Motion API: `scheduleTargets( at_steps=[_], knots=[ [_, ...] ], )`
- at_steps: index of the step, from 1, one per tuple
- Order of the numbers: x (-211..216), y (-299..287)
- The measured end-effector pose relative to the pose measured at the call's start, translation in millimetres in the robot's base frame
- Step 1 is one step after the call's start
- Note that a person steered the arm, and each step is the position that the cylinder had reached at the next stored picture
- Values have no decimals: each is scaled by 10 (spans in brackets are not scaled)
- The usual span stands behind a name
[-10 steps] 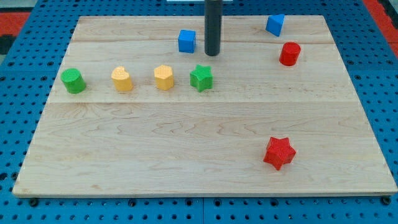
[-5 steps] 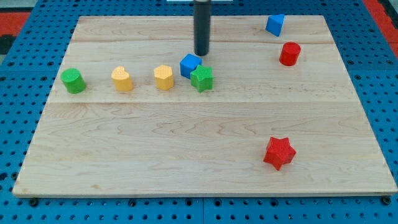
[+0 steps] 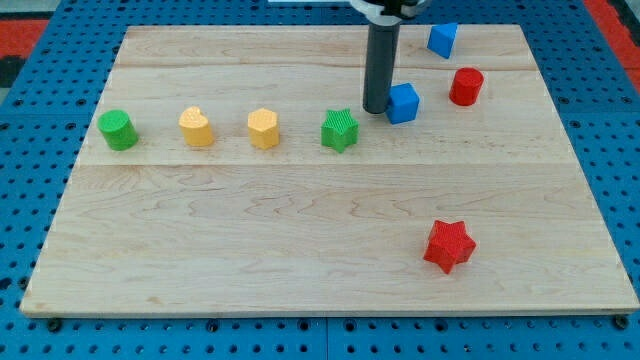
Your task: Place the blue cube to the bottom of the red circle
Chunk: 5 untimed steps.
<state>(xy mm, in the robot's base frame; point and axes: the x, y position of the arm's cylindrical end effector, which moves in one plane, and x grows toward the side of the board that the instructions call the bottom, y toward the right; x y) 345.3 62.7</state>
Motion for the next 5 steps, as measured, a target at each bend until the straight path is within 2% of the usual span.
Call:
scheduleTargets(
  at_steps=[1, 2, 4, 5],
  knots=[
    [-171, 121],
    [186, 692],
    [338, 677],
    [1432, 565]
  ],
)
